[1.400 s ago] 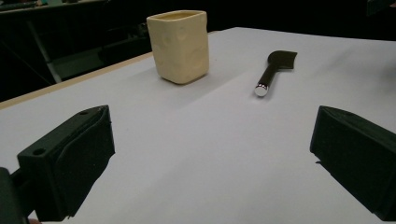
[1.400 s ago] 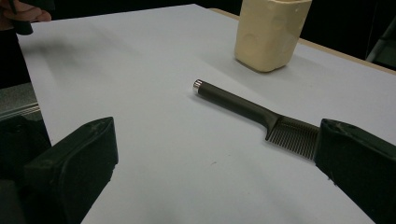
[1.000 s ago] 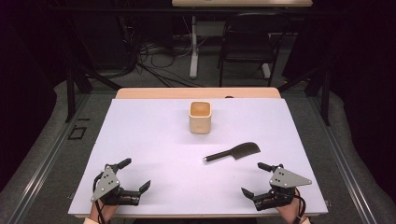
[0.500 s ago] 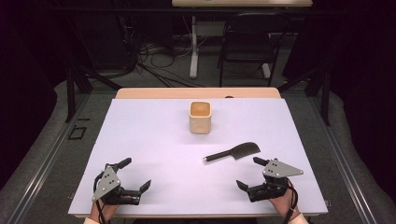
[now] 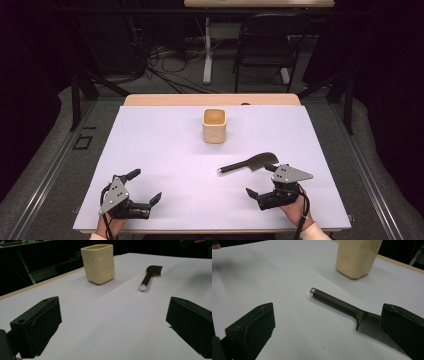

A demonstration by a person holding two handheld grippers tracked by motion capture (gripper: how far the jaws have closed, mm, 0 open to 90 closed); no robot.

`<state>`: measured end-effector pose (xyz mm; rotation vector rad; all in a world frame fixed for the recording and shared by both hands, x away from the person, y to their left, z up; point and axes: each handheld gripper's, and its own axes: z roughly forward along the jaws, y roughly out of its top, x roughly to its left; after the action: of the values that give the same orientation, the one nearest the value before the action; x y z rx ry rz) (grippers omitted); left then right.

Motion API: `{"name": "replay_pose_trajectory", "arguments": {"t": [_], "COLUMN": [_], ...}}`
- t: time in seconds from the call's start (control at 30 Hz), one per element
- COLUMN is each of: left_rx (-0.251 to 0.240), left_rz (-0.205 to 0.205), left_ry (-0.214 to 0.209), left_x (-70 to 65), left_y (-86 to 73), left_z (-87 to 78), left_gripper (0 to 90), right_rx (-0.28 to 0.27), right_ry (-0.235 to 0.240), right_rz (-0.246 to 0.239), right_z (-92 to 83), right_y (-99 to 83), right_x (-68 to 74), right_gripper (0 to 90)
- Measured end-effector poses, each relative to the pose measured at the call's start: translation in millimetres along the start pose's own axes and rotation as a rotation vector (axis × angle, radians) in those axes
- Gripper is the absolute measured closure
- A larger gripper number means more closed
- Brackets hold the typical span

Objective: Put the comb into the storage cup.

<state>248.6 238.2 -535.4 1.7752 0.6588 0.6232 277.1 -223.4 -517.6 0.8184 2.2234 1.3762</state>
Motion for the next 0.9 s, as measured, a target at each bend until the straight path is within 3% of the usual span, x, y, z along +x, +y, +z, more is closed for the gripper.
{"name": "replay_pose_trajectory", "arguments": {"t": [0.9], "left_rx": [0.006], "left_rz": [0.008], "left_ry": [-0.006], "left_x": [1.3], "left_y": [0.0], "left_z": [0.2], "left_gripper": [0.0], "right_rx": [0.054], "right_ry": [0.028], "right_rz": [0.012], "right_z": [34.3], "right_y": [16.8], "right_x": [-5.0], "right_gripper": [0.0]}}
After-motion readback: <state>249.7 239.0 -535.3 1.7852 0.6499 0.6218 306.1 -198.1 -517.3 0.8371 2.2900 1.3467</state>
